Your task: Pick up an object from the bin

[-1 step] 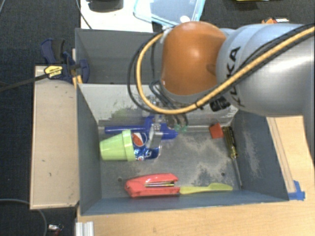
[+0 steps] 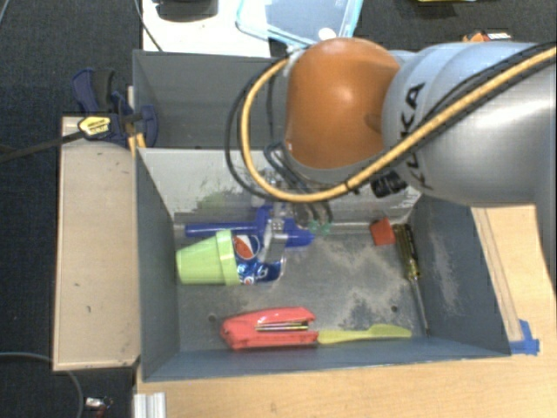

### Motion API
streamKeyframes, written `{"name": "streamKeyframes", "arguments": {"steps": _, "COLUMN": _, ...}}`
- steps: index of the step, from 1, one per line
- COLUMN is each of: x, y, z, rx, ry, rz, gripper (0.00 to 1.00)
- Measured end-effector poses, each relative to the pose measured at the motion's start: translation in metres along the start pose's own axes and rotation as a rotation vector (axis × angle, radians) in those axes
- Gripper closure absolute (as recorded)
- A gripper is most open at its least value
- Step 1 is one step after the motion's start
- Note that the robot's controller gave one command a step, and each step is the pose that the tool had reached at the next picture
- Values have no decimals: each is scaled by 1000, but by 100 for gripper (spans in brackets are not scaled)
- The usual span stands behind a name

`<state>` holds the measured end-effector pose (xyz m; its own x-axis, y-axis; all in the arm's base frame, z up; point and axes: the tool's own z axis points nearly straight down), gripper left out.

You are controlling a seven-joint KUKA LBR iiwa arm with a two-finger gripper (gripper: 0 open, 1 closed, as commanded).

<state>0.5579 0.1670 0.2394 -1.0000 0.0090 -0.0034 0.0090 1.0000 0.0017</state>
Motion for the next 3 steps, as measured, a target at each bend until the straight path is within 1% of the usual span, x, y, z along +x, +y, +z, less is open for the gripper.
{"name": "streamKeyframes", "arguments": {"steps": 1, "x": -1, "y": 11, "z": 14, "rx": -1, "ry": -10, "rz": -2, "gripper": 0}}
{"name": "streamKeyframes", "arguments": {"steps": 2, "x": 21, "y": 9, "z": 92, "rx": -1, "ry": -9, "rz": -168, "gripper": 0}}
{"name": "streamKeyframes", "arguments": {"steps": 3, "x": 1, "y": 55, "z": 147, "rx": -3, "ry": -19, "rz": -176, "gripper": 0}}
